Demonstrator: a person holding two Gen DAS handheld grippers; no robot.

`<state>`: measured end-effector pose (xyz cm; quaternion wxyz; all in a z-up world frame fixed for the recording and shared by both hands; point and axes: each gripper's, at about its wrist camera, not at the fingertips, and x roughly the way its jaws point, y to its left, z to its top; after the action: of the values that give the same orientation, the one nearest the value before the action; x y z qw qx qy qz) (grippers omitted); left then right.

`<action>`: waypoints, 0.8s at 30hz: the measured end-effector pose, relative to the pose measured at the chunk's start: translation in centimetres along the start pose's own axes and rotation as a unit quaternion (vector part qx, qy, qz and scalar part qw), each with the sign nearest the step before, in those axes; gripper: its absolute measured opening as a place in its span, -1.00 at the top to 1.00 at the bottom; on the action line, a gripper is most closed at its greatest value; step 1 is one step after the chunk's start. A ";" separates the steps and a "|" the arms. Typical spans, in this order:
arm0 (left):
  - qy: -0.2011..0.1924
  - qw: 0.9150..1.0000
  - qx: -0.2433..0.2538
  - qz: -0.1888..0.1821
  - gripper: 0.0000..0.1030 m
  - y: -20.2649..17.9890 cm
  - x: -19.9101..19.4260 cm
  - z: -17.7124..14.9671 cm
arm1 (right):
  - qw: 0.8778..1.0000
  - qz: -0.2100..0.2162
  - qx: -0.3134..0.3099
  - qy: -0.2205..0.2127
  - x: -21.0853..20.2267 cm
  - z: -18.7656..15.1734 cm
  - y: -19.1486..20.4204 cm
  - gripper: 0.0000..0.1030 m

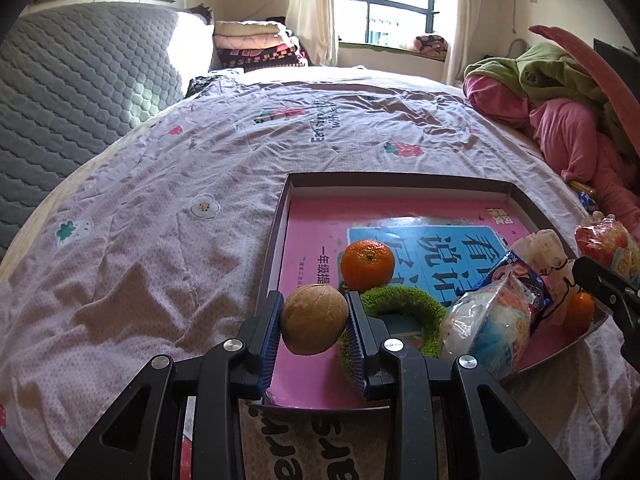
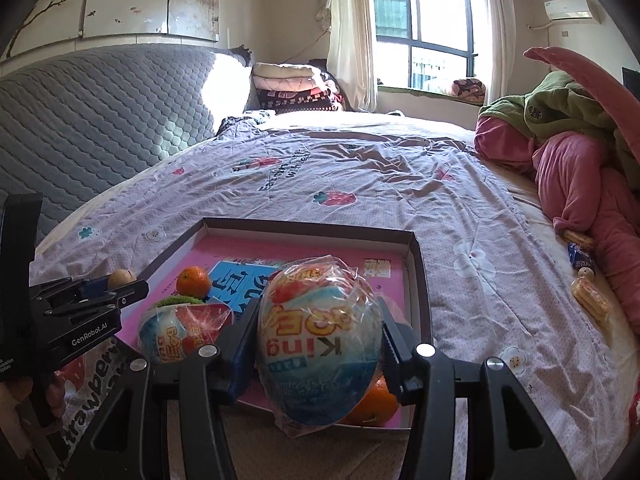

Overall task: Organize objects
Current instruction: 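Lift the walnut with the left tool while the right tool carries the egg over the box, then lower the walnut into the box and open the left tool while the right tool lowers the egg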

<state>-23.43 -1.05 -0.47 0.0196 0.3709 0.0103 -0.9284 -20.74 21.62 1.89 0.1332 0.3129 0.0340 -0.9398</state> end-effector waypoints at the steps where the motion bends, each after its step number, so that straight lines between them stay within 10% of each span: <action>1: 0.002 1.000 0.000 0.000 0.39 0.0 0.1 -0.1 | 1.000 0.000 -0.001 0.003 0.2 -0.2 0.0 -0.03; 24: 0.026 1.000 -0.001 -0.012 0.39 -0.4 1.0 -1.5 | 1.000 0.005 0.008 0.006 2.6 -1.9 -0.4 -0.03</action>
<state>-23.20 -0.59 -2.24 0.0088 0.3949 0.0157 -0.9185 -21.75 21.70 -1.14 0.1351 0.3194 0.0258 -0.9376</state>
